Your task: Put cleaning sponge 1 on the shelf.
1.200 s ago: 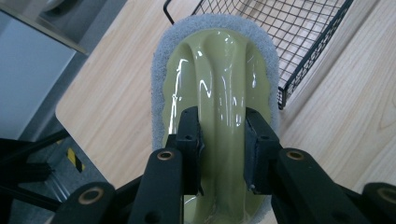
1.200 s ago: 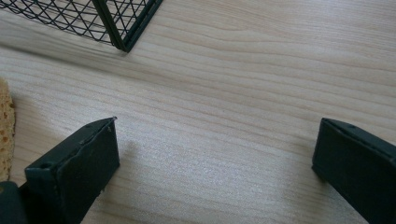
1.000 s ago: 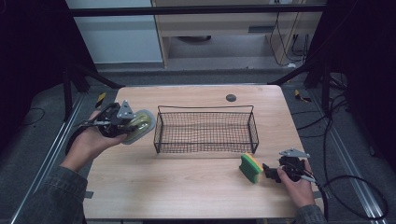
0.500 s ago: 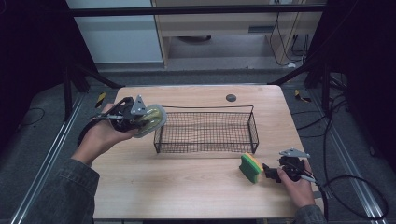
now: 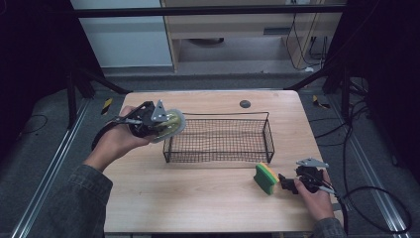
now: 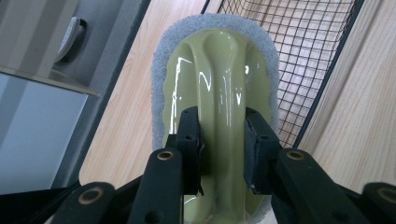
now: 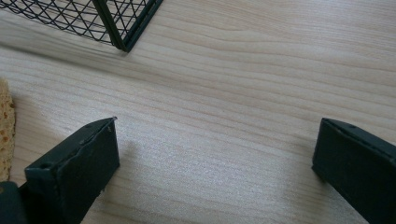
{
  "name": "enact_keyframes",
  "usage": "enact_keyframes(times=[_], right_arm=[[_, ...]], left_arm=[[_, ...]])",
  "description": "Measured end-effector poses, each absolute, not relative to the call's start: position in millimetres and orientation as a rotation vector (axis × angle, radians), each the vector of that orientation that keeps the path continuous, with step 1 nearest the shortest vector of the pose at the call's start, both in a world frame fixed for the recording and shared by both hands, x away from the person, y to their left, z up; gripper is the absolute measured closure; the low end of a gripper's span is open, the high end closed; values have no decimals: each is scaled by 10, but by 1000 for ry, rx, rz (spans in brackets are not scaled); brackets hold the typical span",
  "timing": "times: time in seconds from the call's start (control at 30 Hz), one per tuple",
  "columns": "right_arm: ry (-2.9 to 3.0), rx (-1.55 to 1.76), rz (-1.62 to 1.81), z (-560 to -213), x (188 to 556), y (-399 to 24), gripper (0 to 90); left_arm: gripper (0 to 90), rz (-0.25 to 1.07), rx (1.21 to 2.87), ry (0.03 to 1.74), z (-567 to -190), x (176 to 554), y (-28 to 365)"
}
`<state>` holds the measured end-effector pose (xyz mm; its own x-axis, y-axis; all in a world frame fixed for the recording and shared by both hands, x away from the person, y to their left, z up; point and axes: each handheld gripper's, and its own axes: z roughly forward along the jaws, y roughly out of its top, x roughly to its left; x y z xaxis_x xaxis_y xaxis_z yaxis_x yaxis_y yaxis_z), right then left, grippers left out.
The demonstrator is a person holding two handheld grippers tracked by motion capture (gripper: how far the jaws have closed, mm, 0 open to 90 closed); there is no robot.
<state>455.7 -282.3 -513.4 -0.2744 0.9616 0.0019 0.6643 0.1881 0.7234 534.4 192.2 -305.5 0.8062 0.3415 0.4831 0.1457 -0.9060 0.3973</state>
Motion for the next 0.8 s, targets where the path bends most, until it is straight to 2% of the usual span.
enact_keyframes(times=[0.8], right_arm=[[2014,1511,861,-5136,4560,-2827,7]], left_arm=[[707,784,2630,278,-3049,5388,1618]])
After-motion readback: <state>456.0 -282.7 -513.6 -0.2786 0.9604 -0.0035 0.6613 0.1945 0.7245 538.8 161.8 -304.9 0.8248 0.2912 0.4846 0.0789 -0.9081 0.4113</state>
